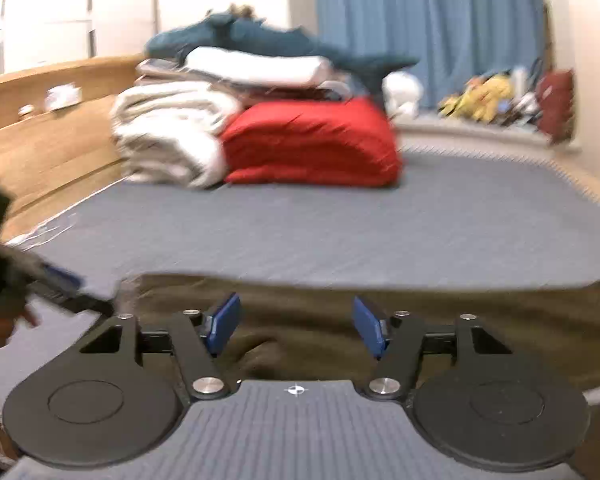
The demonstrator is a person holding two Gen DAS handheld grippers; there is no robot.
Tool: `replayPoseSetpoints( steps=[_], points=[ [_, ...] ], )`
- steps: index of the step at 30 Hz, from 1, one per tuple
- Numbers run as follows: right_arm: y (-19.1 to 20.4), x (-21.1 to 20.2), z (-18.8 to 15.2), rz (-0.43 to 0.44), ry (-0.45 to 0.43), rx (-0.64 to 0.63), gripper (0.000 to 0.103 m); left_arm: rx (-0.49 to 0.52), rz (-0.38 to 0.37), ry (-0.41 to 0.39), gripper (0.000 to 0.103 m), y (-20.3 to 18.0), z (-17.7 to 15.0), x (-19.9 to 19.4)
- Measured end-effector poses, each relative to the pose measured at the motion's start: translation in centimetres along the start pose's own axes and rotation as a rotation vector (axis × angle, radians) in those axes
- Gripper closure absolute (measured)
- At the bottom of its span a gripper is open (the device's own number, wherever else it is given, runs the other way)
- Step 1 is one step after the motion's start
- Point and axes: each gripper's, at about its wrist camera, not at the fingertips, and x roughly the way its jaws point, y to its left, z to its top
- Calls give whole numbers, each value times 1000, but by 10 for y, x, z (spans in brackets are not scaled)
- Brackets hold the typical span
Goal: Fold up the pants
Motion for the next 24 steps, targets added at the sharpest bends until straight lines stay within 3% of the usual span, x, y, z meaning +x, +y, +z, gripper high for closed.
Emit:
replayPoseSetpoints(
  steps=[3, 6, 8, 10, 16, 24],
  points=[
    [-34, -1, 11, -91, -44, 22, 33, 15, 0, -50, 0, -12, 2, -2],
    [-69, 3, 1, -164, -59, 134, 32, 104, 55, -67, 2, -30, 0, 5],
    [-89, 11, -9, -188, -9, 224, 32, 146, 76, -81, 13, -39, -4, 11],
    [-106, 19, -18, -190, 47, 291, 32, 162, 72, -79, 35, -45, -5, 20],
    [-123, 29, -30, -218, 80, 316, 32, 124, -46, -110, 82, -51, -2, 37],
    [-122, 16, -33, -204, 73, 294, 30, 140, -82, -99, 96, -66, 4, 59]
  ],
)
